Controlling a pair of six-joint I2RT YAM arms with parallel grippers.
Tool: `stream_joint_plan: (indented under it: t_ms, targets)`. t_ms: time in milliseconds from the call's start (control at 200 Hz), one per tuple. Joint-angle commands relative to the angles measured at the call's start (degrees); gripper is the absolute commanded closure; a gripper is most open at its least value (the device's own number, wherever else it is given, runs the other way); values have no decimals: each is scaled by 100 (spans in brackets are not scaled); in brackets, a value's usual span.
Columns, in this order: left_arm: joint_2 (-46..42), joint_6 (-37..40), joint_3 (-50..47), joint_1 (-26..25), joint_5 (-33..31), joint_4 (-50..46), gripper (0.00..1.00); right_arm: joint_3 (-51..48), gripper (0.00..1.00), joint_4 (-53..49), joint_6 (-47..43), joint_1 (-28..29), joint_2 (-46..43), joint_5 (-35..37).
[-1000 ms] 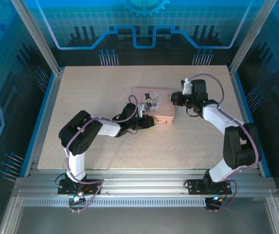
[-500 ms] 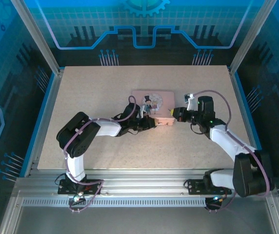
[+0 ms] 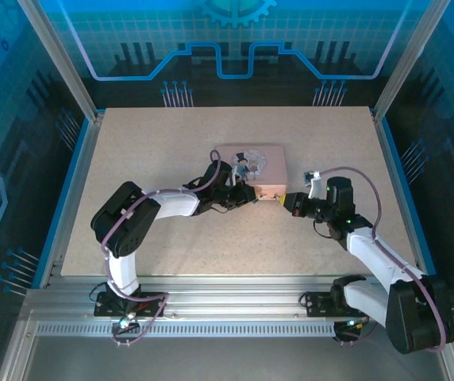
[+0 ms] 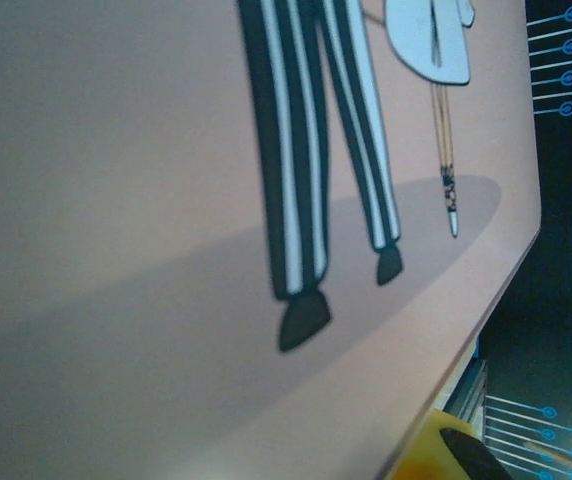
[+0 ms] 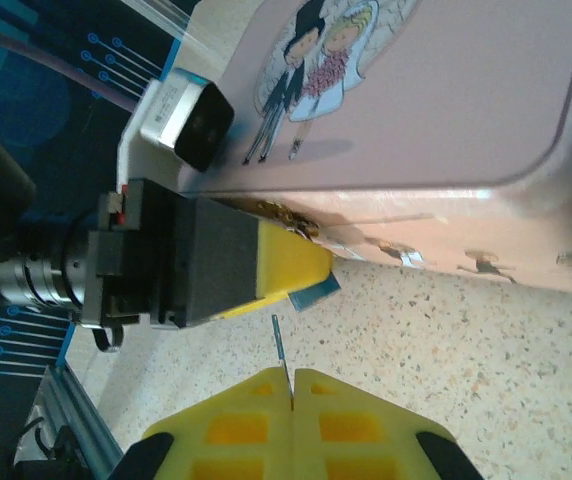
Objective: Unlock a padlock with a key
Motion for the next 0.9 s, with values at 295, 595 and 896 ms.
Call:
stream_joint_plan:
  t_ms: [295, 595, 896]
  targets:
    - [-289, -384, 353, -44, 403, 229, 88, -769, 100, 1820, 1380, 495, 371, 354]
    - [-357, -454, 230, 23, 483, 381, 88, -563, 100, 1977, 1780, 692, 575, 506]
    - [-378, -533, 159, 44, 518, 512, 88, -187, 100, 1804, 2212, 648, 651, 646]
